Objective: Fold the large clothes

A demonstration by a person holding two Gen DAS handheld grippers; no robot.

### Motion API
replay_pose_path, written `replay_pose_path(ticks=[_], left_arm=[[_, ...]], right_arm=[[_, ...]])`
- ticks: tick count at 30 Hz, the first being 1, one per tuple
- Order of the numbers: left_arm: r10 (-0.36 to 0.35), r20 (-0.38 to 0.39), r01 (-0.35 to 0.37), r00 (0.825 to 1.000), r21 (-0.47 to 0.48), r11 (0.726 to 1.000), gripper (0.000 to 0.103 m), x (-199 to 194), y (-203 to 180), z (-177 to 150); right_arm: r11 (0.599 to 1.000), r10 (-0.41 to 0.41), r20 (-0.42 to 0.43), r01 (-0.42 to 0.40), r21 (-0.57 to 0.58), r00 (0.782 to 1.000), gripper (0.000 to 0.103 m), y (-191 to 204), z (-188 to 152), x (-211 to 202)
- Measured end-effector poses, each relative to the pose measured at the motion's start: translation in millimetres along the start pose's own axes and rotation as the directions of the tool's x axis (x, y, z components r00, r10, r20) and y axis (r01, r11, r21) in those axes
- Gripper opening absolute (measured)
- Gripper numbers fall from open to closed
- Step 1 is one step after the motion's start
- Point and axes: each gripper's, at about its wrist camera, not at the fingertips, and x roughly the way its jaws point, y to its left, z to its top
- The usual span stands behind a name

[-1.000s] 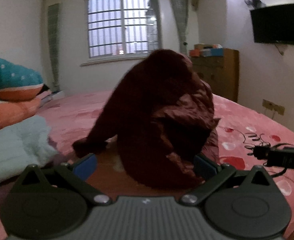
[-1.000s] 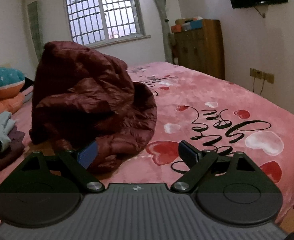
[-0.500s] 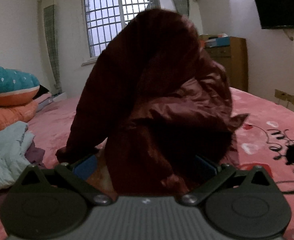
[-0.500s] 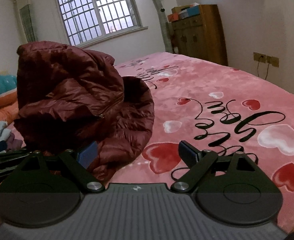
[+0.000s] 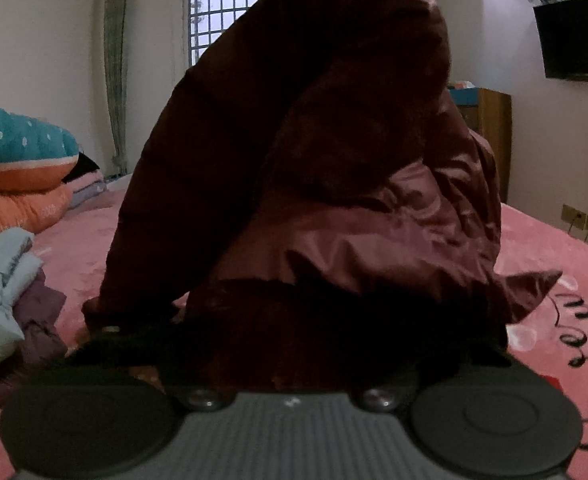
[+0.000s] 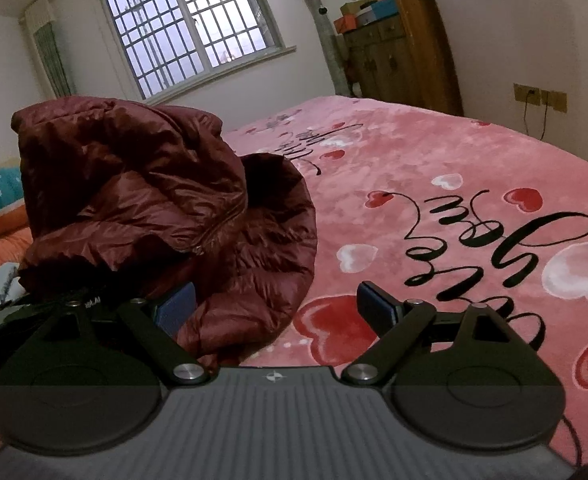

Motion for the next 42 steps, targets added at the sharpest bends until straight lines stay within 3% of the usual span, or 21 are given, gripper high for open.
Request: replay_pose_path(ticks=[4, 10, 19, 26, 36, 42], left_arm=[[-0.013, -0.009, 0.012, 1.0, -0.042, 0.999, 0.027, -1, 5, 5], [-0.037, -0.003, 0.037, 0.999, -0.089, 0.995, 0.004, -17, 21, 20], [-0.026, 0.144, 0.037, 0.989, -0.074, 0.997, 0.001, -78, 47, 60], [-0.016, 0.204, 0.036, 0.979, -0.096, 0.995, 0.0, -125, 75, 83], [-0.047, 0.186, 0.067, 0.981, -0.102, 0.992, 0.0, -186, 108, 80], [-0.109, 0.107, 0.12, 0.988, -0.107, 0.987, 0.0, -211, 104, 42]], right_arm=[[1.0, 0.01, 0.004, -0.01, -0.001, 1.0, 0.103, 0, 1, 1], [1.0, 0.027, 0.004, -0.027, 0.016, 1.0, 0.103, -3, 3, 2], [1.0, 0.019, 0.016, -0.019, 0.024, 1.0, 0.103, -6, 3, 1], [0.999, 0.025, 0.028, -0.026, 0.023, 0.999, 0.103, -6, 2, -1], [0.994, 0.093, 0.029, -0.094, 0.049, 0.995, 0.103, -13, 3, -4], [0.985, 0.166, 0.024, -0.166, 0.036, 0.986, 0.103, -9, 1, -10]])
